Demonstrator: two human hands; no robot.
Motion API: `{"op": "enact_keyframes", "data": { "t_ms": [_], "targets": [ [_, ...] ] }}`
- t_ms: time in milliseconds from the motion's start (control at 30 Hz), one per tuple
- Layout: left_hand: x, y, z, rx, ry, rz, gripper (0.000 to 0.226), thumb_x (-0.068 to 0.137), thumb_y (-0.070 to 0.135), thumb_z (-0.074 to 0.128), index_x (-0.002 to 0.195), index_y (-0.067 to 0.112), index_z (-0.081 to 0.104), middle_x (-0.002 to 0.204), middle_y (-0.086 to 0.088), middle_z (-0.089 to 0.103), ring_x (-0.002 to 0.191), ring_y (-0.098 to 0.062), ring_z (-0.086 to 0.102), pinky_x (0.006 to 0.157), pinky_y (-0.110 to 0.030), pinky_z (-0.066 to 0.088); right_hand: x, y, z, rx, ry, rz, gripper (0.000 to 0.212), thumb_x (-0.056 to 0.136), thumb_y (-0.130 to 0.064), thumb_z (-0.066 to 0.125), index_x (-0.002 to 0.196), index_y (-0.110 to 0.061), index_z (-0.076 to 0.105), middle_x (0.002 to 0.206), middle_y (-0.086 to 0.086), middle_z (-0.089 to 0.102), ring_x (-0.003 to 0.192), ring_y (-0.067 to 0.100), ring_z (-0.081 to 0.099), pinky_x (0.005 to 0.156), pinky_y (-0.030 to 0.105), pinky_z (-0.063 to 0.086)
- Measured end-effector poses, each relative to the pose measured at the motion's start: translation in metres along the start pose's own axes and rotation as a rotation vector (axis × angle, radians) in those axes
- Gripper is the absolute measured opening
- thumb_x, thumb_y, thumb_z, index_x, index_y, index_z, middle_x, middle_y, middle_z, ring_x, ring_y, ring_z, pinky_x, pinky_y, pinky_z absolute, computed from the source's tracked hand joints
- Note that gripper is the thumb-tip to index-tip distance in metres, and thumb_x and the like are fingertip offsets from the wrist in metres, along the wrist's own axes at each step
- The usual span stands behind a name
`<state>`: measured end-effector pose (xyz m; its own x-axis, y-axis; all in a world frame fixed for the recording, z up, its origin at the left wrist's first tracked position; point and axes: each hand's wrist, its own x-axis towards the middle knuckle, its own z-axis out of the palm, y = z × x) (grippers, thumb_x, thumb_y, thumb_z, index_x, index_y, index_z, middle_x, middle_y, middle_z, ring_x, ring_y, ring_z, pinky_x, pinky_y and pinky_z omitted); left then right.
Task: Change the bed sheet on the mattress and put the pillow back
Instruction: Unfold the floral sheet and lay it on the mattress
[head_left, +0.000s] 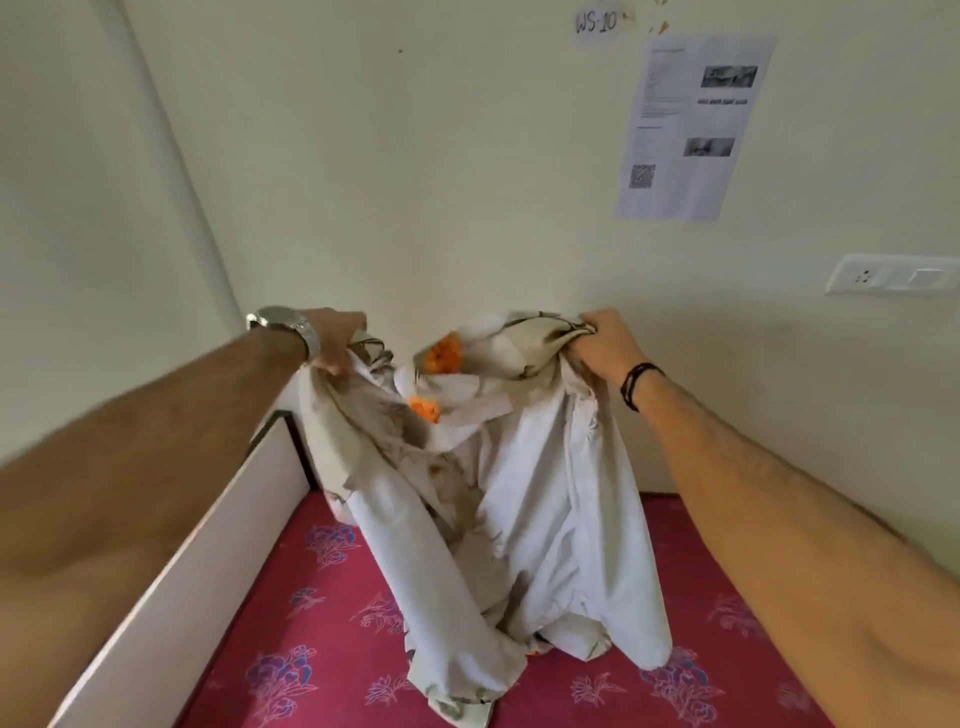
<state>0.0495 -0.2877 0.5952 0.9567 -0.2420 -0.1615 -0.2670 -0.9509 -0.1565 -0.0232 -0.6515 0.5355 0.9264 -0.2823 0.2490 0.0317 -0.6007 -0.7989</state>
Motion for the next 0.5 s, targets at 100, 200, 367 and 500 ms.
{"op": "enact_keyframes", "data": {
  "t_ms": [100,200,367,500],
  "targets": [
    [0.021,-0.02,0.025,0.032,0.246,-0.098,0.035,0.085,0.024,0.071,0.117,0.011,0.067,0.115,-0.014,0.069,0.106,-0.035,0.068,0.084,-0.037,0.055,-0.007,-0.02,0.036,0.045,-0.275,0.038,0.014,0.076,-0.022,0.063,0.083,-0.01,0.063,0.084,0.01,0.067,0.083,0.018,0.059,0.073,0.032,0.047],
    [0.033,-0.042,0.037,-0.013,0.413,-0.177,0.026,0.094,0.028,0.056,0.104,0.01,0.071,0.104,-0.012,0.067,0.093,-0.035,0.068,0.072,-0.037,0.048,-0.027,-0.02,0.077,-0.077,-0.747,0.171,0.071,0.075,-0.015,0.086,0.136,-0.027,0.052,0.125,0.004,0.064,0.112,0.022,0.062,0.097,0.038,0.053],
    [0.053,-0.082,0.046,-0.349,0.478,-0.359,0.055,0.097,0.05,0.038,0.105,0.006,0.069,0.107,-0.019,0.069,0.095,-0.039,0.066,0.078,-0.039,0.047,-0.06,0.007,0.15,-0.765,-1.26,0.378,0.139,0.063,-0.04,0.094,0.164,-0.029,-0.001,0.168,-0.002,0.023,0.149,0.025,0.034,0.116,0.036,0.039],
    [0.068,-0.097,0.036,-0.958,0.354,-0.229,0.076,0.081,0.071,0.036,0.118,0.011,0.066,0.117,-0.015,0.069,0.107,-0.036,0.065,0.101,-0.044,0.051,-0.052,0.021,0.18,-1.005,-1.188,0.263,0.054,0.077,-0.036,0.074,0.125,-0.013,0.07,0.108,0.001,0.073,0.099,0.023,0.065,0.097,0.041,0.056]
  ]
}}
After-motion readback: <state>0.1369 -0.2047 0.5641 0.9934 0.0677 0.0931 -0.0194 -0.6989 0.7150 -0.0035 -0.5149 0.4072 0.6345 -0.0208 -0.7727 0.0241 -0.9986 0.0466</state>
